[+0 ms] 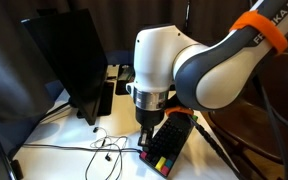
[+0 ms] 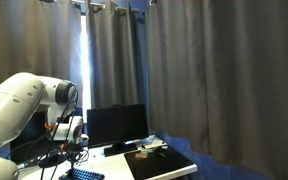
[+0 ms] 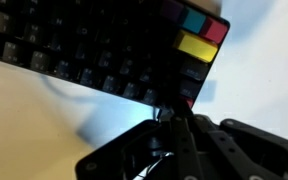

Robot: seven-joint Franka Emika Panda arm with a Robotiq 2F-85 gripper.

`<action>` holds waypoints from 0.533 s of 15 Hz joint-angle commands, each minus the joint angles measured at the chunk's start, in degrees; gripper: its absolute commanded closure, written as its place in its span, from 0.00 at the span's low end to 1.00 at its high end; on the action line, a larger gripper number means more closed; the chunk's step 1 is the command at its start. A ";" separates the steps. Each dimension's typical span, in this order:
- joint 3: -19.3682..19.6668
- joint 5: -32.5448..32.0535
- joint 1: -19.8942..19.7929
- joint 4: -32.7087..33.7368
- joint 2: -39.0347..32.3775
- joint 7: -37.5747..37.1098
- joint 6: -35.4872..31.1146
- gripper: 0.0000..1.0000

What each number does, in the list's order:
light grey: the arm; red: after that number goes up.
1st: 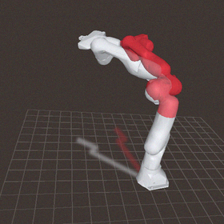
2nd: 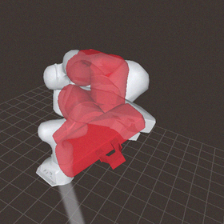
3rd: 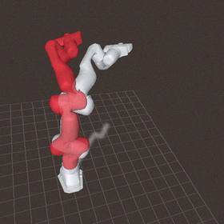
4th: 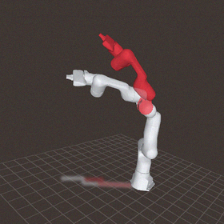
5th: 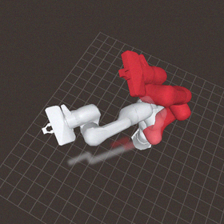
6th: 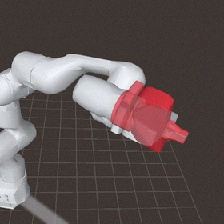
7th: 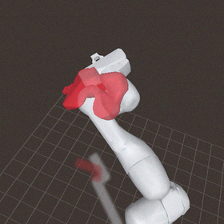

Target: Press a key on the keyboard

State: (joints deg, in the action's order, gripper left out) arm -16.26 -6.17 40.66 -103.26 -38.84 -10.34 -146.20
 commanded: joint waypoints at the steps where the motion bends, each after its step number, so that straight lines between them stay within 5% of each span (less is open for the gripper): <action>1: 1.41 -0.19 1.64 1.51 -1.16 -0.90 -0.68 1.00; 8: 1.73 -0.09 1.87 1.61 -1.37 -0.75 -0.66 1.00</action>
State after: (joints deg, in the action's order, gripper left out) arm -15.51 -6.20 41.21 -103.23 -38.97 -10.34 -146.20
